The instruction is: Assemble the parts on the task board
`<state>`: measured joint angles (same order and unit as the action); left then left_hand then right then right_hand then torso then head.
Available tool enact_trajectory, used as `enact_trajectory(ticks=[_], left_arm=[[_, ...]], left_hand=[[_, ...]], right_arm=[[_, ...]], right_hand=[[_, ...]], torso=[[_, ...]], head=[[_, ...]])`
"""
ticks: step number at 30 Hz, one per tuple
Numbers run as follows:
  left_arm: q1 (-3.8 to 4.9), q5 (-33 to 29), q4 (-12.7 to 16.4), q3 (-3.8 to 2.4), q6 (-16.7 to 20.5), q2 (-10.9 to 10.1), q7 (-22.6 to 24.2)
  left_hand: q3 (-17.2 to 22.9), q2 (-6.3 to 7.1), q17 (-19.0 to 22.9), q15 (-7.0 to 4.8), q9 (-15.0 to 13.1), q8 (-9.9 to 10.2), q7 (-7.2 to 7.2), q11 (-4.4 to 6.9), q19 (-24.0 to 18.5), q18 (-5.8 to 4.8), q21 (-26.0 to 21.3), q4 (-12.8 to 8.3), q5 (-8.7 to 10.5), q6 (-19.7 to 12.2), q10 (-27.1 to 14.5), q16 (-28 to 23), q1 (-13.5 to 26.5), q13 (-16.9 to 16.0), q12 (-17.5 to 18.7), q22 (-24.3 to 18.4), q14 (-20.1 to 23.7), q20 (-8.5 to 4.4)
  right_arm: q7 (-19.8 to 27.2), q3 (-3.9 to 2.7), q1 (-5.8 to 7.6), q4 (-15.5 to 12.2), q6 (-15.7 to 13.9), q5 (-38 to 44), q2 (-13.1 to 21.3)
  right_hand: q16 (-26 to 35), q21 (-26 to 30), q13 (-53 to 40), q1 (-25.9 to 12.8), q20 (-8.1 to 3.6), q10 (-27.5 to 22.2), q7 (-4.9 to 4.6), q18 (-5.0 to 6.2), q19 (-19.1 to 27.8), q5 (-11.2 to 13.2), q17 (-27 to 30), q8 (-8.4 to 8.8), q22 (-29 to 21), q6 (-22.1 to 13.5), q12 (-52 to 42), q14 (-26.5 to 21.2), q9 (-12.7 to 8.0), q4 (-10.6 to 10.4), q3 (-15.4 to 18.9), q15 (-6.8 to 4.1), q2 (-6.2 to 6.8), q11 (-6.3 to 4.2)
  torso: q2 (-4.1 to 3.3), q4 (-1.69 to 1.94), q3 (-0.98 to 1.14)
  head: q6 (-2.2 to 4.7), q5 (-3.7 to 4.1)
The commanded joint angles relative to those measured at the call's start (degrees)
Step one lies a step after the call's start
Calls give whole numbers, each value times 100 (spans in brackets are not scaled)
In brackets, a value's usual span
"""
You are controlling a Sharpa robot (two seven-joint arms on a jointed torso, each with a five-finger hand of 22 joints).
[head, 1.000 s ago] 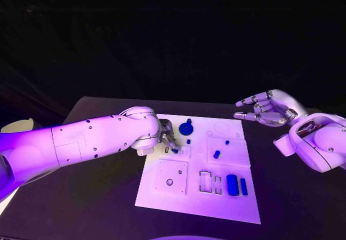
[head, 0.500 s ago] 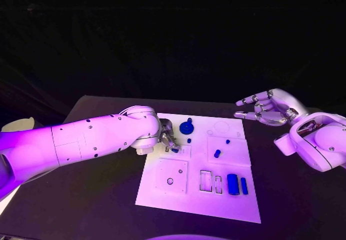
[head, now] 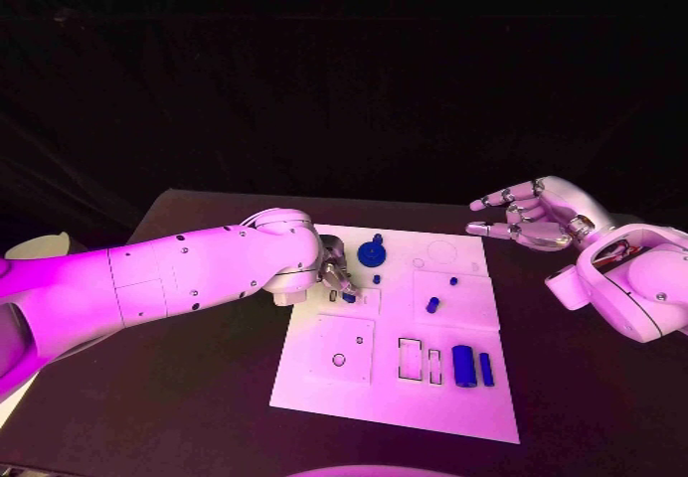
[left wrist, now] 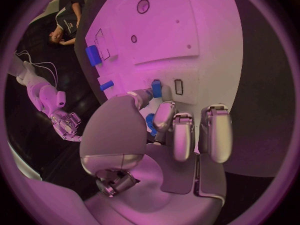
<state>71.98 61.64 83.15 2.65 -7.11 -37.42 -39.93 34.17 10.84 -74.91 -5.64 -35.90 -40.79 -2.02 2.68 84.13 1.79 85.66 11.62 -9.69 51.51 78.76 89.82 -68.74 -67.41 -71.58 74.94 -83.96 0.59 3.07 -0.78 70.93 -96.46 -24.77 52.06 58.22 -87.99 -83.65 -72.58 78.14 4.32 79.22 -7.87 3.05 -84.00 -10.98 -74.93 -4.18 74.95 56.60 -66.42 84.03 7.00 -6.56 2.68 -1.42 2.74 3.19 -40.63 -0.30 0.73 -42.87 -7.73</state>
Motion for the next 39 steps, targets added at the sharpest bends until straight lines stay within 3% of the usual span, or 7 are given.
enact_trajectory(ticks=[1,14,27,39], left_arm=[[-19,-81,-24,15,-162,39,-304],[-17,-93,-135,22,-229,135,-305],[-15,-91,-207,22,-252,173,-311],[-15,-90,-264,19,-276,171,-314]], left_hand=[[117,-2,-1509,-37,-11,-32,93,13,392,-43,44,-232,11,102,49,18,153,-30,-47,900,-604,-28],[-303,-63,-1509,-75,-40,-57,138,53,420,-60,90,-174,6,209,120,18,384,-167,-167,981,-604,-67],[-766,-87,-1509,-98,-67,-88,168,79,443,-74,127,-7,5,298,178,18,642,-251,-238,1046,-604,-91],[-1363,-96,-1509,-106,-88,-125,179,90,471,-93,181,262,6,352,215,18,816,-304,-278,1135,-604,-102]], right_arm=[[26,0,-3,-25,63,11,0],[4,0,0,-77,57,11,44],[-4,0,2,-90,62,11,54],[10,0,2,-86,18,11,52]], right_hand=[[27,28,5,-32,26,-26,-2,-27,-30,-33,-1134,-10,213,48,36,508,10,-9,37,5,-42,-32],[30,31,11,-48,25,-28,-1,-25,-27,-37,-1129,-8,207,48,40,507,11,-19,57,4,-39,-33],[38,42,20,-72,24,-32,0,-21,-19,-43,-1117,-6,188,47,49,504,14,-34,89,3,-33,-33],[50,53,35,-96,24,-40,1,-17,-11,-49,-1100,-5,169,47,67,500,16,-51,121,3,-31,-34]], torso=[[-2,2,2],[1,0,6],[-1,7,-4],[1,9,-4]], head=[[-6,8],[-23,12],[-38,25],[-36,26]])
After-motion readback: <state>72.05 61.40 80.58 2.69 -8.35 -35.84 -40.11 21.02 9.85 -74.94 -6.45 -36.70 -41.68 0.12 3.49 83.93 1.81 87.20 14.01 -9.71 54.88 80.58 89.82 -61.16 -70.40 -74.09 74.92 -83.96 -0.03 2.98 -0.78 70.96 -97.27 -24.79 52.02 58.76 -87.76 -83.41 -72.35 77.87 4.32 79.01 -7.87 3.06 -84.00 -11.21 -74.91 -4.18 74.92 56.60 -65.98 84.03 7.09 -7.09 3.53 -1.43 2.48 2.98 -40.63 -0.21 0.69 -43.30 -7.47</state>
